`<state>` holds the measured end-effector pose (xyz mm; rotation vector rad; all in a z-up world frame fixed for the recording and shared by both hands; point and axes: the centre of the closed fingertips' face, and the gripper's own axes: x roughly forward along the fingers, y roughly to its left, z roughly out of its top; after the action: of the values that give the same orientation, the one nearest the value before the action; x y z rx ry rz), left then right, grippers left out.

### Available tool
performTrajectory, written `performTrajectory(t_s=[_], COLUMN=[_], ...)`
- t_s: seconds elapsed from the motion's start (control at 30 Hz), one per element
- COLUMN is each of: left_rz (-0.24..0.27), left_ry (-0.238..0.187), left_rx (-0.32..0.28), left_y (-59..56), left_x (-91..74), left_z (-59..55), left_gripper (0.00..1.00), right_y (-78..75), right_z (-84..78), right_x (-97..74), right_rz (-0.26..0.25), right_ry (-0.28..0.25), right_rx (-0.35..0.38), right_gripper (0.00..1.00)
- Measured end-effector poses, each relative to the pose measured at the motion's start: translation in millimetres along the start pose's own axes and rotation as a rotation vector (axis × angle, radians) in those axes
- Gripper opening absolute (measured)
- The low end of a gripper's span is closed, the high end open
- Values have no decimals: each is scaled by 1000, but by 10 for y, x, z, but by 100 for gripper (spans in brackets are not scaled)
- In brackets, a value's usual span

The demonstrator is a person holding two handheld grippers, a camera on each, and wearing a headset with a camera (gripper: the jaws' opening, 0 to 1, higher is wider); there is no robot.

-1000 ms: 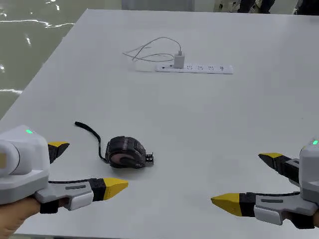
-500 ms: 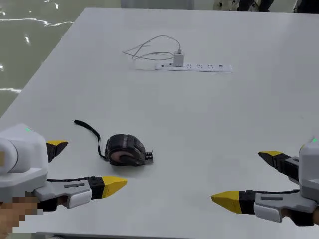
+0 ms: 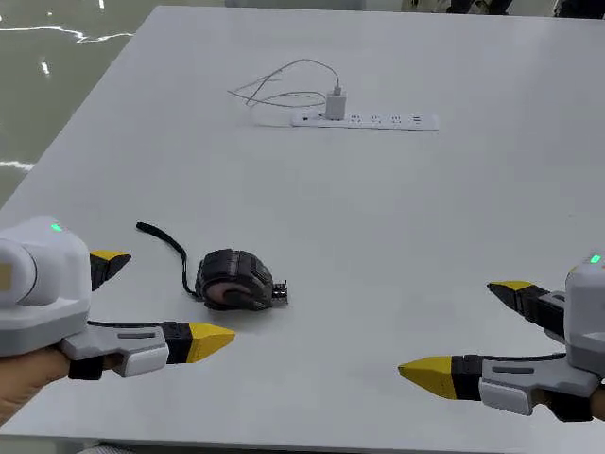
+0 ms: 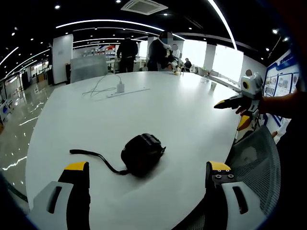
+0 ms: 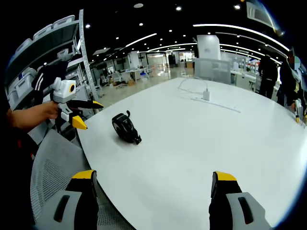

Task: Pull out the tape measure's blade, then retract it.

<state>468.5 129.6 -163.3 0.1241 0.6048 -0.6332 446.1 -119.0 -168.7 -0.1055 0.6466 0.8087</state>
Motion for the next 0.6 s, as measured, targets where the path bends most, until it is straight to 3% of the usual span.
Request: performTrajectory(t_s=[0.17,0.23,0.43,0.6], left_rz=[-36,-41,-96,-127], left_ry=[2,34,35,31], left_rx=[73,88,145,191], left_y=[49,83,131,193], left_x=[120,162,295,404], left_z=[31,-8,10,-16], left_gripper=[96,92,90,78], right_y=[-3,-5,-12,-31], right_z=[-10,-12,-11,1], right_x=[14,17,23,21], right_rz=[0,-1,-5,-9], right_ry=[4,6,12,15], right_rx=[3,4,7,9], right_gripper=[98,98,98,98])
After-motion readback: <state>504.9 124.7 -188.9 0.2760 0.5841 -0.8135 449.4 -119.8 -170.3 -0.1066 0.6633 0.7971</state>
